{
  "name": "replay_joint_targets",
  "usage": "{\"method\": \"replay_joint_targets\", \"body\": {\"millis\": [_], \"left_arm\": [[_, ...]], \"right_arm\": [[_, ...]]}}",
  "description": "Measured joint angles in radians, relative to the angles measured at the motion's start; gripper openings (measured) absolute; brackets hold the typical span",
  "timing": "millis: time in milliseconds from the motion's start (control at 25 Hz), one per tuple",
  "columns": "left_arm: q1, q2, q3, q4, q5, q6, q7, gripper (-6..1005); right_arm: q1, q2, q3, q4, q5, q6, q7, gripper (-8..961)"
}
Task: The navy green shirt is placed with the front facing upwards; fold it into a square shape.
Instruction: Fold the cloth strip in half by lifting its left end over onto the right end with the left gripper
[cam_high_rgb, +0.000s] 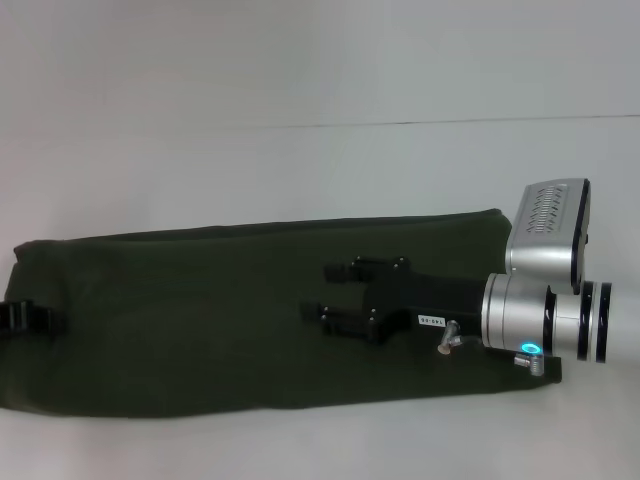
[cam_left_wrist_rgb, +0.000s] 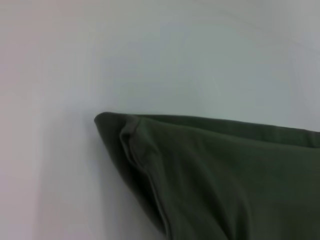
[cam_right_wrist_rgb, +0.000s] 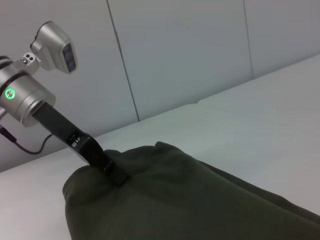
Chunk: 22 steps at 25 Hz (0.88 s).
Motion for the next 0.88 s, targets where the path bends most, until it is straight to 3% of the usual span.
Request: {"method": "replay_joint_targets", "body": {"millis": [240, 440, 560, 880], "left_arm": [[-0.013, -0.017, 0.002, 0.071, 0.0, 0.049, -0.01, 108], [-0.022, -0.059, 0.03, 0.17, 0.0, 0.099, -0.044, 105], [-0.022, -0.086, 0.102, 0.24, -0.001, 0.123, -0.09, 106], [-0.01, -0.091, 0.282, 0.339, -0.111, 0.151, -0.206, 103]], "right_arm": [[0.0, 0.0, 0.0, 0.001, 0.001, 0.001, -0.004, 696], [-0.01, -0.001, 0.0, 0.001, 0.002, 0.001, -0.004, 696], [-0.012, -0.002, 0.0, 0.001, 0.002, 0.008, -0.006, 696], [-0.021, -0.002, 0.001, 0.004, 0.001, 0.033, -0.016, 696]]}}
